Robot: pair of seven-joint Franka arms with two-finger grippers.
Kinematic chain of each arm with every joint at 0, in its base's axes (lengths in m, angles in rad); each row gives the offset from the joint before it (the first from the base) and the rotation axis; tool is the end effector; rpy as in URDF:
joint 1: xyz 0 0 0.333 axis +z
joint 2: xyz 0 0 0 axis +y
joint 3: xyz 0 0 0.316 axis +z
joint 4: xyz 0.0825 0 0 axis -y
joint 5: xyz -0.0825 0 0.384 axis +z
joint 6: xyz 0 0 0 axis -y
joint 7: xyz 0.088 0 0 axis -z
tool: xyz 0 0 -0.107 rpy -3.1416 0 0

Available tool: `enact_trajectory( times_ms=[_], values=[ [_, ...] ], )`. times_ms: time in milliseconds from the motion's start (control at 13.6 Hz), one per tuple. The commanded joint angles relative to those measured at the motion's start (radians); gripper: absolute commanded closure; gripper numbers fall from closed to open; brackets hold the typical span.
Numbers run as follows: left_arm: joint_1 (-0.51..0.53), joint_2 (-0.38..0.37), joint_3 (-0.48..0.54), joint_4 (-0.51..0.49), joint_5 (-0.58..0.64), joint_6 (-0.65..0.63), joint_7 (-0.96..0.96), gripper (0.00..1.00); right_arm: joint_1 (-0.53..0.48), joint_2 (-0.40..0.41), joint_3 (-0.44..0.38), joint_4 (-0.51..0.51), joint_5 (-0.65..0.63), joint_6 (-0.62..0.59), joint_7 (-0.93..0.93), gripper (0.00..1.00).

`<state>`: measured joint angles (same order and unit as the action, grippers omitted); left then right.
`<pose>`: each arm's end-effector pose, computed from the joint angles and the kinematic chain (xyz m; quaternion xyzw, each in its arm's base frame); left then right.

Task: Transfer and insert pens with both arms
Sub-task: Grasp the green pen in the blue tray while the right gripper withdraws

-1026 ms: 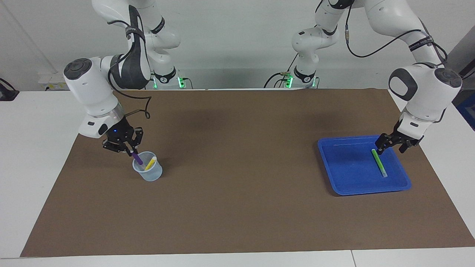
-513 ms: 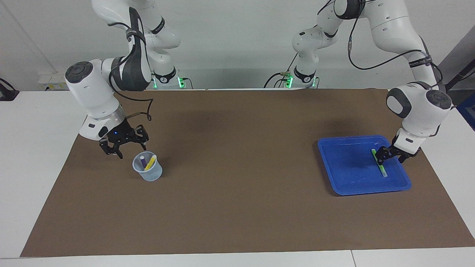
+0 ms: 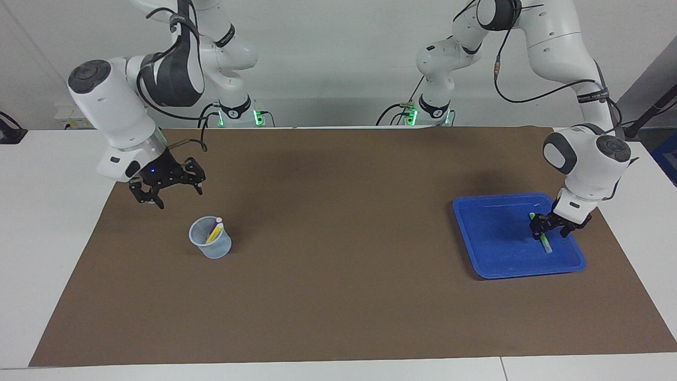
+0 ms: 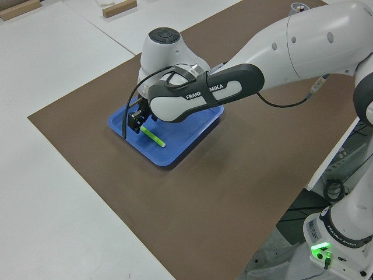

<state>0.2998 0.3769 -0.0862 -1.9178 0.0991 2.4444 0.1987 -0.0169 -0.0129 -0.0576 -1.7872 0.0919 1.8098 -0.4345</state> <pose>0.6231 0.1385 0.3121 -0.9967 0.0238 -0.0703 0.0341 0.5620 -0.0345 0.5498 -0.9844 -0.1689 -0.0285 0.0393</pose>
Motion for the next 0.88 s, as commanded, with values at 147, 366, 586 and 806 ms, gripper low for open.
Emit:
enact_trajectory(
  times_ms=[147,366,586,806],
  values=[
    [0.018,-0.015,0.0,-0.032,0.022,0.031,0.021,0.22,-0.008,-0.09,0.007,-0.014,-0.02,-0.119,0.095,0.0],
    [0.016,-0.015,0.0,-0.035,0.022,0.028,0.022,0.35,0.006,-0.102,0.019,-0.012,-0.02,-0.128,0.244,0.0],
    [0.016,-0.018,0.0,-0.05,0.022,0.03,0.022,0.4,0.009,-0.11,0.022,-0.014,-0.02,-0.13,0.27,0.0],
    [0.016,-0.02,-0.001,-0.052,0.022,0.031,0.022,0.42,0.011,-0.114,0.024,-0.014,-0.038,-0.13,0.305,0.0]
  ],
)
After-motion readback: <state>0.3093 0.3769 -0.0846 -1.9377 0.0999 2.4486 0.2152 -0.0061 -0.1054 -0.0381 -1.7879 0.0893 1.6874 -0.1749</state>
